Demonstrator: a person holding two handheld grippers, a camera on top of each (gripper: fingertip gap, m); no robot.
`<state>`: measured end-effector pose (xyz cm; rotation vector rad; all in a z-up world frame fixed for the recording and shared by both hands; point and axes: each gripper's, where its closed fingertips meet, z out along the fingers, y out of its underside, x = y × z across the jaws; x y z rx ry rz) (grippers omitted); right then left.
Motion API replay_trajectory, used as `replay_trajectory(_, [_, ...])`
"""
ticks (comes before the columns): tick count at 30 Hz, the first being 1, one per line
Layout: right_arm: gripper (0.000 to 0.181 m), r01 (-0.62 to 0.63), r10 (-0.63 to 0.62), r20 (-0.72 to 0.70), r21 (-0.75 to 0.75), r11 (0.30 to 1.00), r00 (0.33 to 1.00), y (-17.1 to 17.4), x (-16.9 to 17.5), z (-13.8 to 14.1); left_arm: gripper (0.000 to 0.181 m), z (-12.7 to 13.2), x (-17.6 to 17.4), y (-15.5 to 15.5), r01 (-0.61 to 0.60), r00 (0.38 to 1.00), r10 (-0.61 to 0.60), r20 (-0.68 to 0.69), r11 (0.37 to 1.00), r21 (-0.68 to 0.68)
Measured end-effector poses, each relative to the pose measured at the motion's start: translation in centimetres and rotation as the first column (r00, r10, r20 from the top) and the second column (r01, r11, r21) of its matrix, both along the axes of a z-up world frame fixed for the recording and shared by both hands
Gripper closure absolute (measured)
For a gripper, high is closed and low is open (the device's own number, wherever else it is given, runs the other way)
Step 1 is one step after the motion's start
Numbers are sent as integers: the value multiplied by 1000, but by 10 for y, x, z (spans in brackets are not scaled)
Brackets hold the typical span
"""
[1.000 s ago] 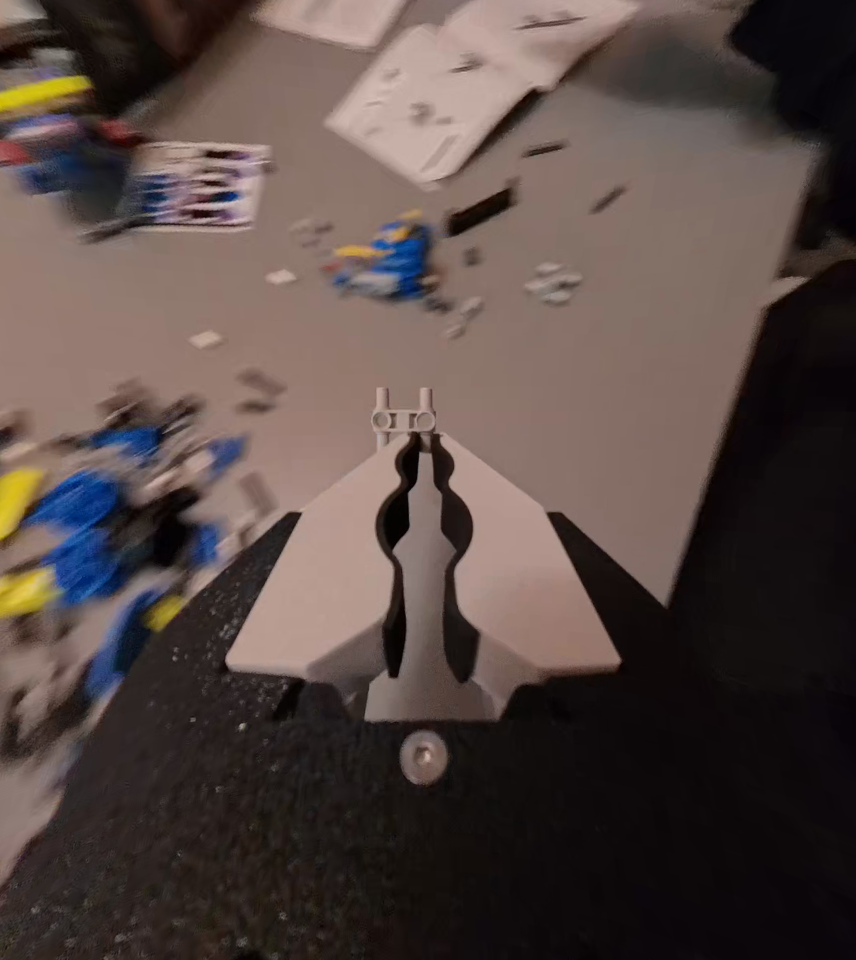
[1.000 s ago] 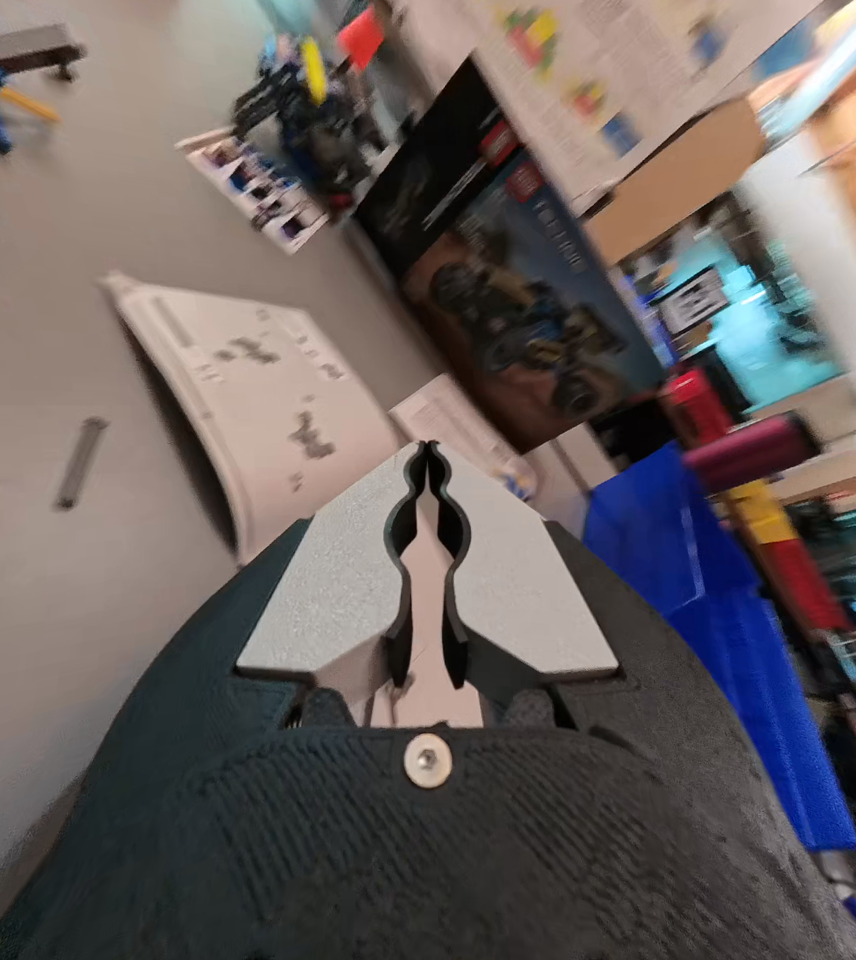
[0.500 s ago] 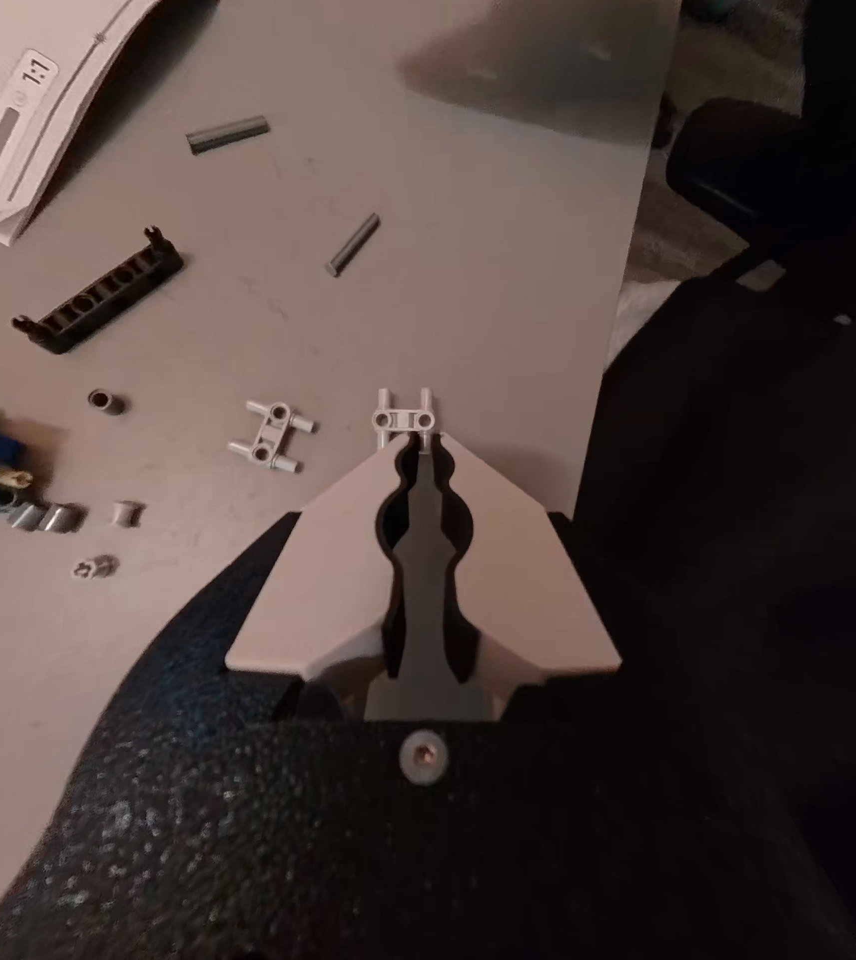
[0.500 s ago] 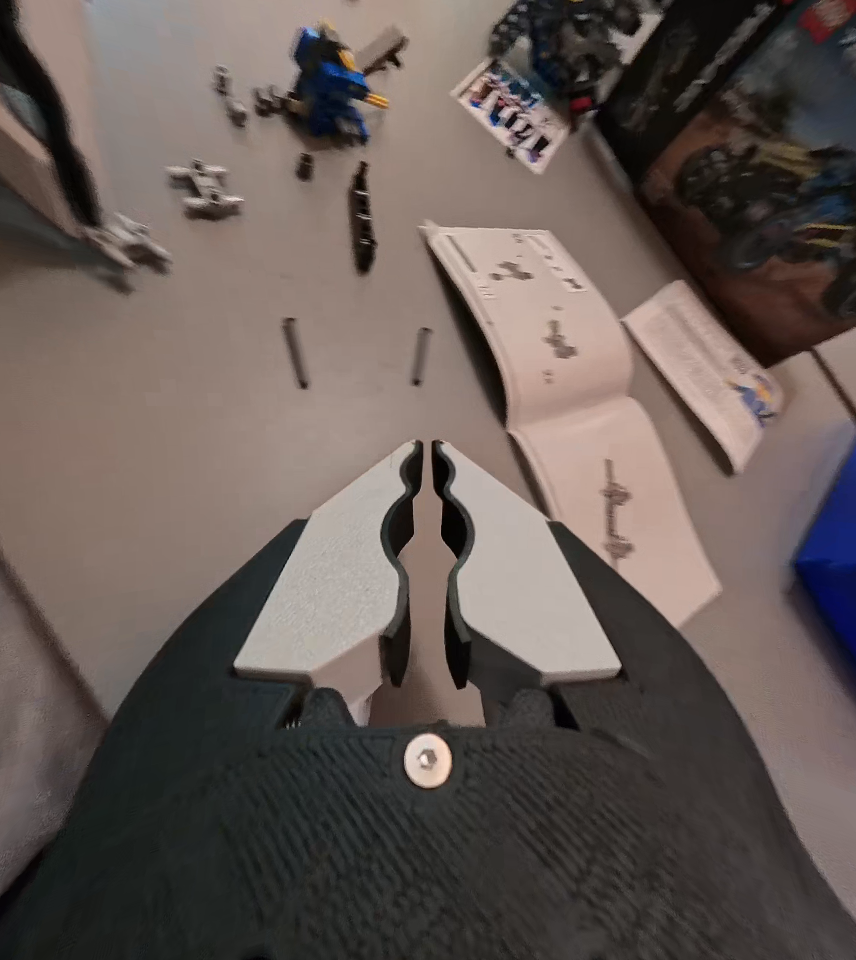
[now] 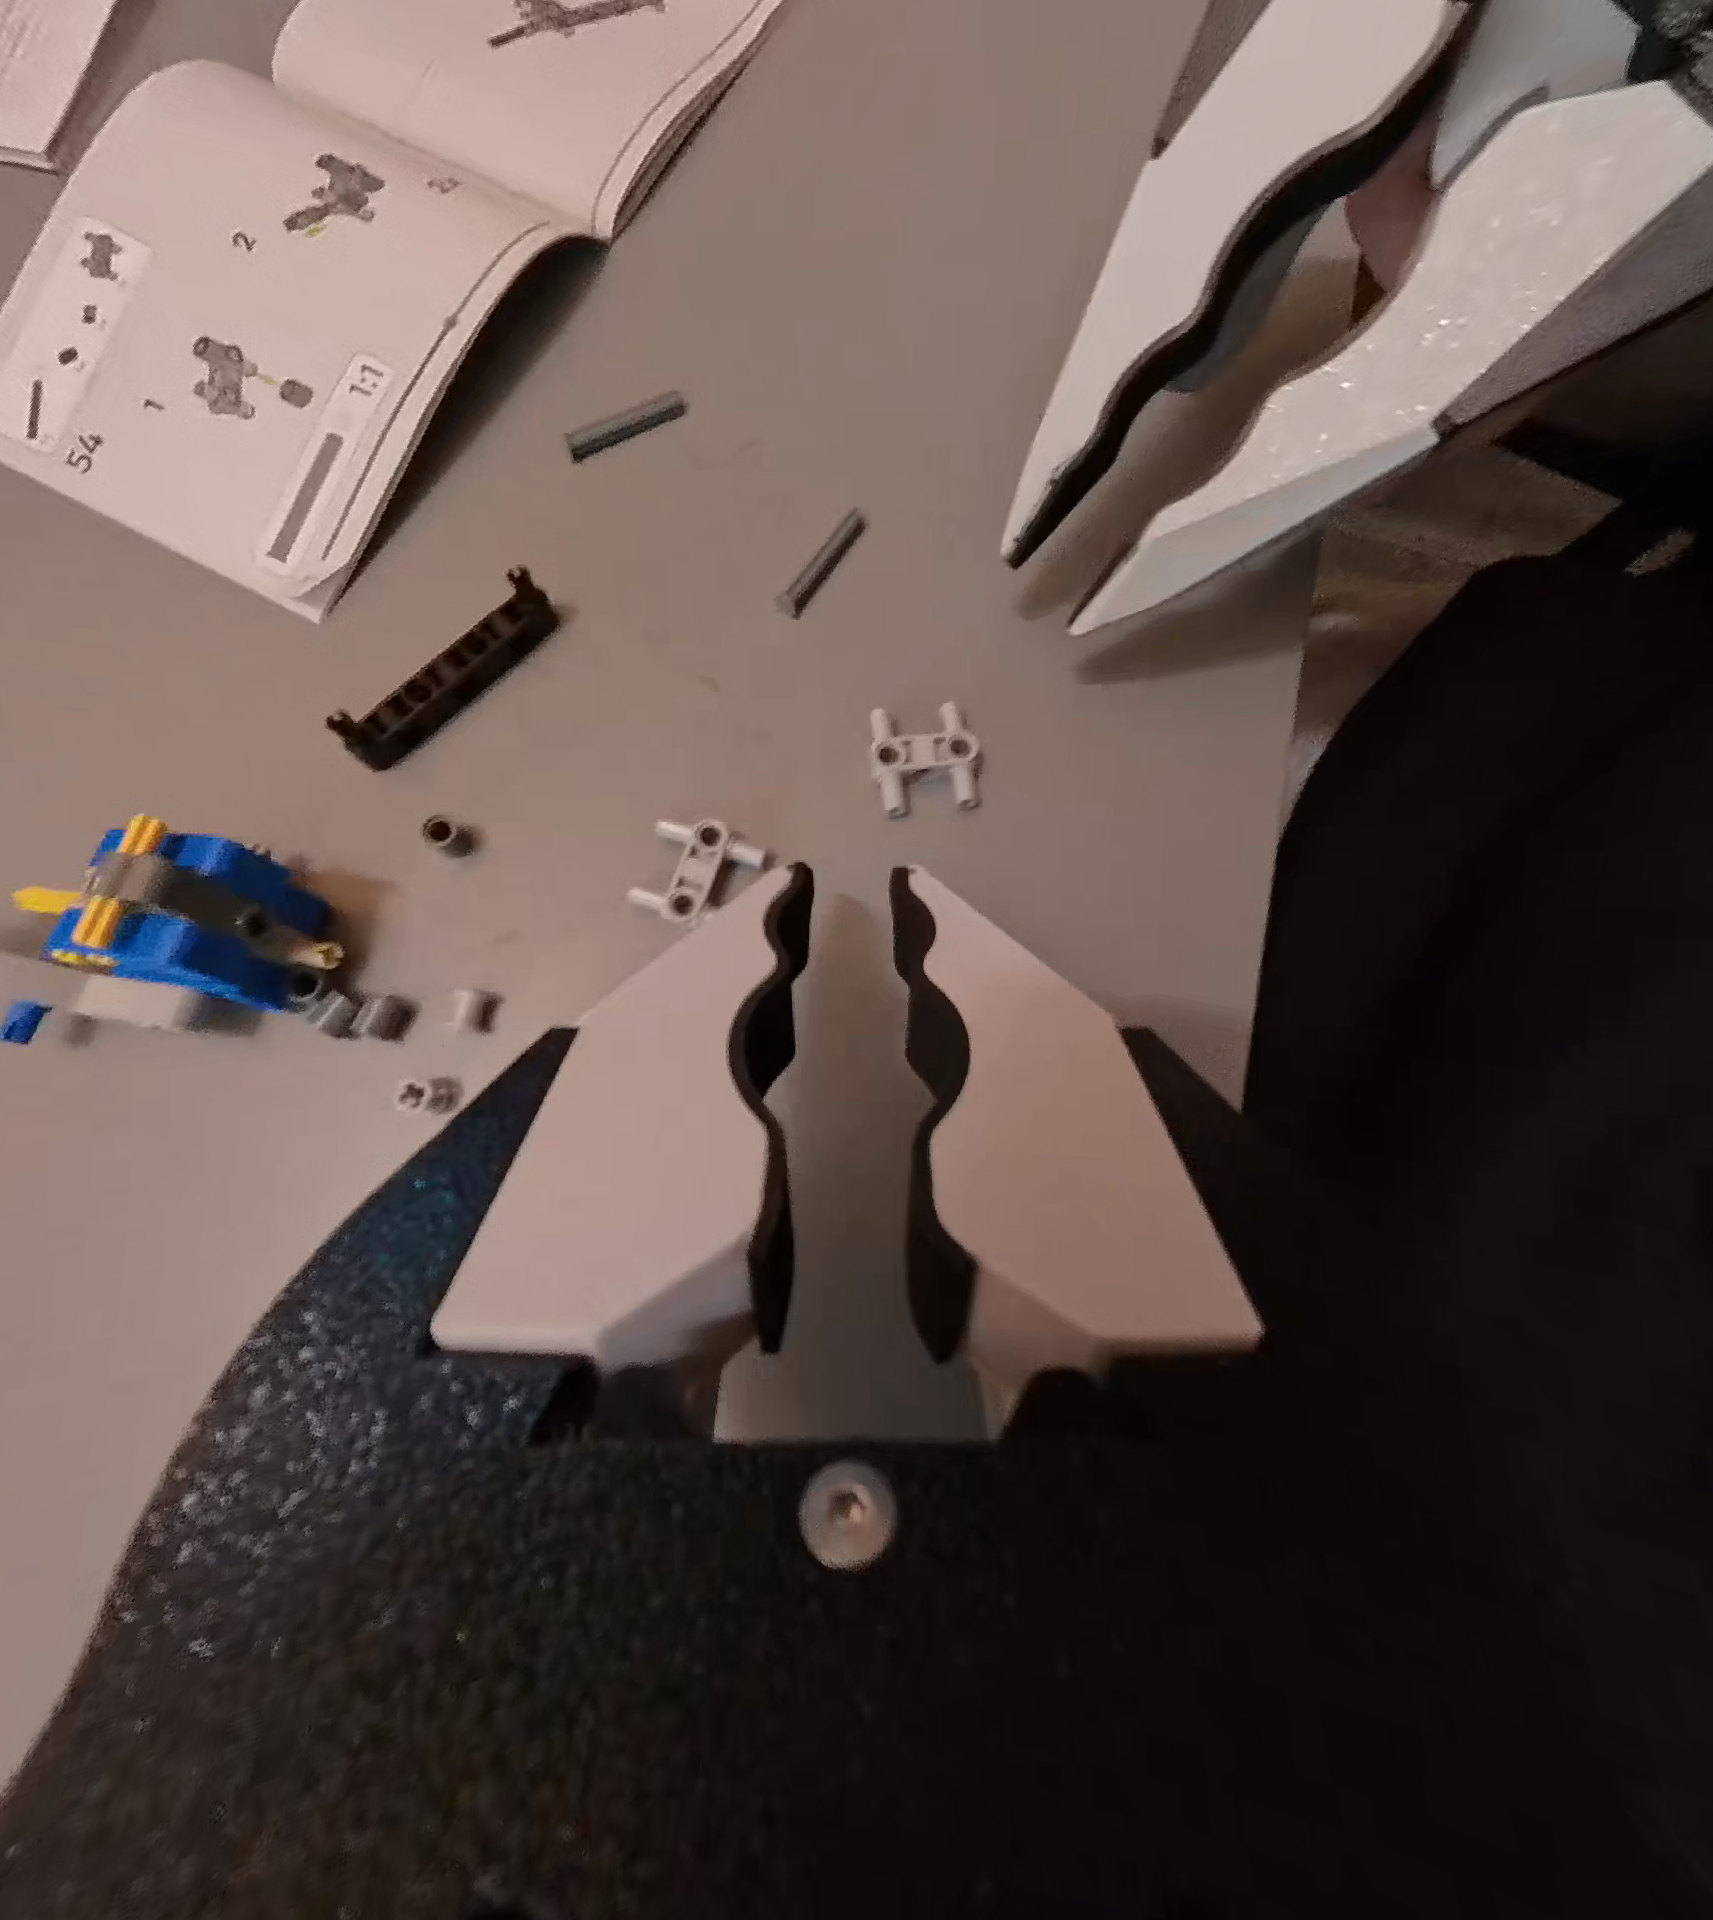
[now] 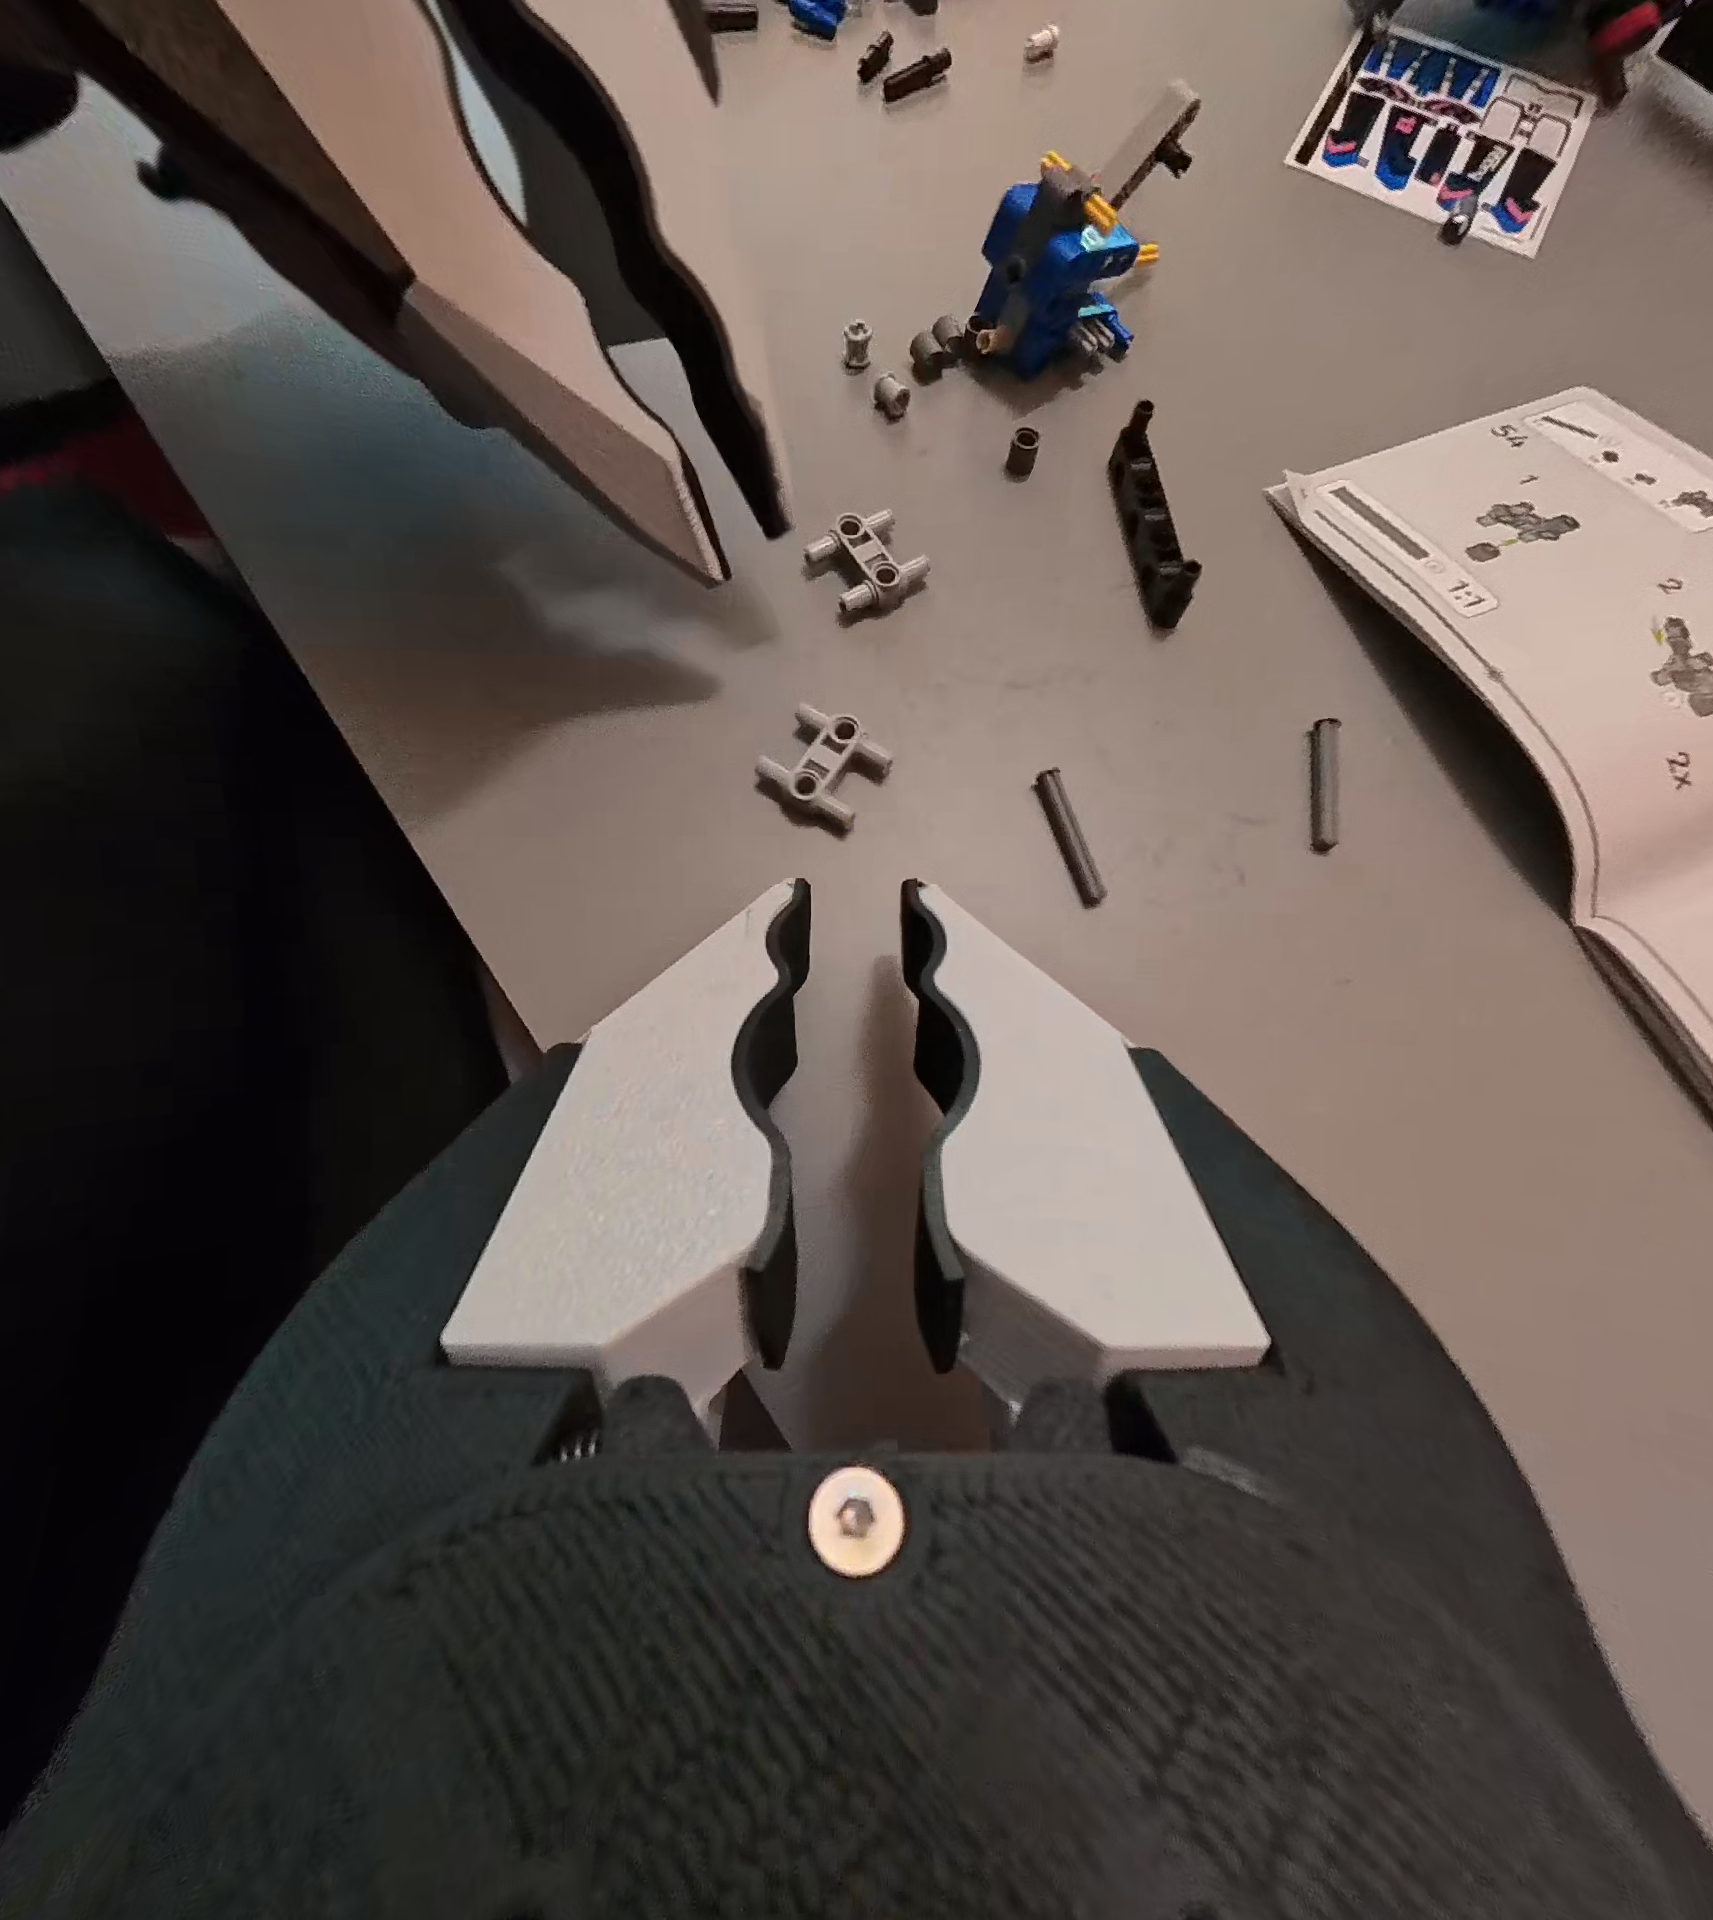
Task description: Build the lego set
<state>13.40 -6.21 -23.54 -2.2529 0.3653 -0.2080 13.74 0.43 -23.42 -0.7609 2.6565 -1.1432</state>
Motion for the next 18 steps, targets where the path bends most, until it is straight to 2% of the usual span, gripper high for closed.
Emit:
replay_trajectory(3, [166,14,-13,-44,36,999,999,12,-6,2,169,-6,5,-2,23,999,-22,-28,1000,10])
replay_trajectory(8, [159,60,-56,-77,50,997,995,24,-6,3,170,-17,-1,-26,101,994,-100,-36,995,15])
replay_trajectory(12, [154,101,-100,-75,7,995,992,23,-1,-4,171,-20,-6,-37,119,993,-118,-23,993,17])
replay_trajectory(18, [156,71,-75,-61,-70,995,995,18,-2,-16,171,-21,-12,-40,101,995,-101,-21,995,-18])
